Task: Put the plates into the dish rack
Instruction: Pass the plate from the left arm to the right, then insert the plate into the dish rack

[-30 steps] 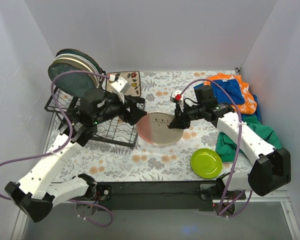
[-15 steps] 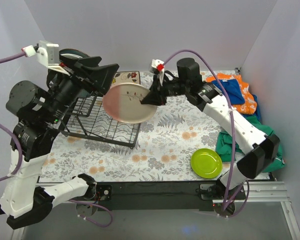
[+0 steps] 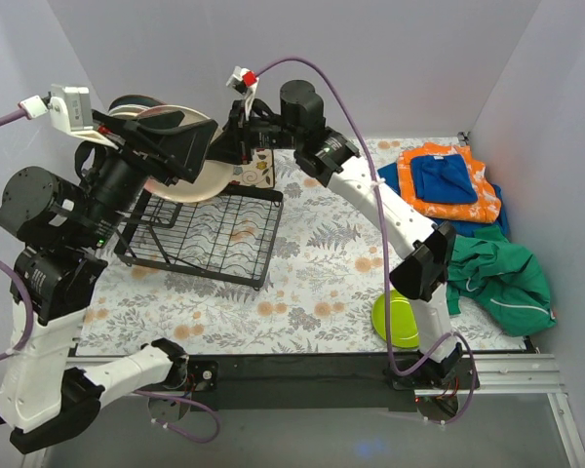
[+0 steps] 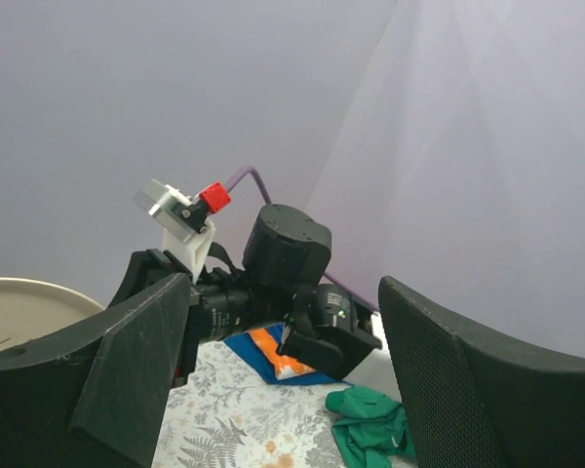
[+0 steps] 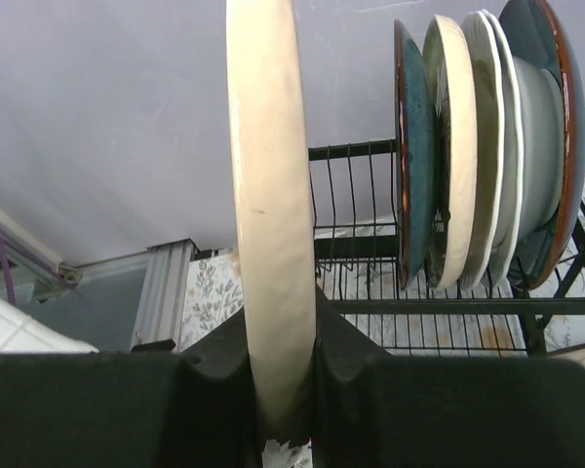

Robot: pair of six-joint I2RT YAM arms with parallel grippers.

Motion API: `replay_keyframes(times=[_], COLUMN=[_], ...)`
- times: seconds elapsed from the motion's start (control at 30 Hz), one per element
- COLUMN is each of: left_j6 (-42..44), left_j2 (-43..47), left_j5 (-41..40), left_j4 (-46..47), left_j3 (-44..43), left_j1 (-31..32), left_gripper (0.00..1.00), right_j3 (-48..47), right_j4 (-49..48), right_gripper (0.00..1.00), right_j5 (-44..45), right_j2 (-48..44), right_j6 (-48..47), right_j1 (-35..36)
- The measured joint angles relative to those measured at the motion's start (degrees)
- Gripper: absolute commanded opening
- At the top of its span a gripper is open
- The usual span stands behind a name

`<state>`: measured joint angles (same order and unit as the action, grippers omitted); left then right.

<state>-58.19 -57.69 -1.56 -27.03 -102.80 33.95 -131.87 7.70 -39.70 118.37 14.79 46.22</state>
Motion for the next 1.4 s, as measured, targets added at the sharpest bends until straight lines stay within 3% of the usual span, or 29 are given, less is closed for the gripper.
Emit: replay_keyframes(times=[0.4,0.73,1.4], left_j6=[-0.15,-0.07,1.31], left_j2=[3.61,5.01,5.46], left_j5=[-1.16,-3.02,-5.03], left_j4=[1.40,1.79,1.38], left_j3=[1.42,3.89,3.89], left_j1=[0.00,0.00,0.00], left_gripper=[0.76,0.77,0.78], right_j3=[-5.11,-6.38,-5.29], right_j4=[-12.37,-19.61,-22.49], right_gripper=[0.01,0.01,0.01], right_j5=[11.06,20.44,25.03], right_j2=[8.76,14.95,16.74], right_j6=[4.28,-3.87,-13.22], right_j1=[4.22,7.56,9.01])
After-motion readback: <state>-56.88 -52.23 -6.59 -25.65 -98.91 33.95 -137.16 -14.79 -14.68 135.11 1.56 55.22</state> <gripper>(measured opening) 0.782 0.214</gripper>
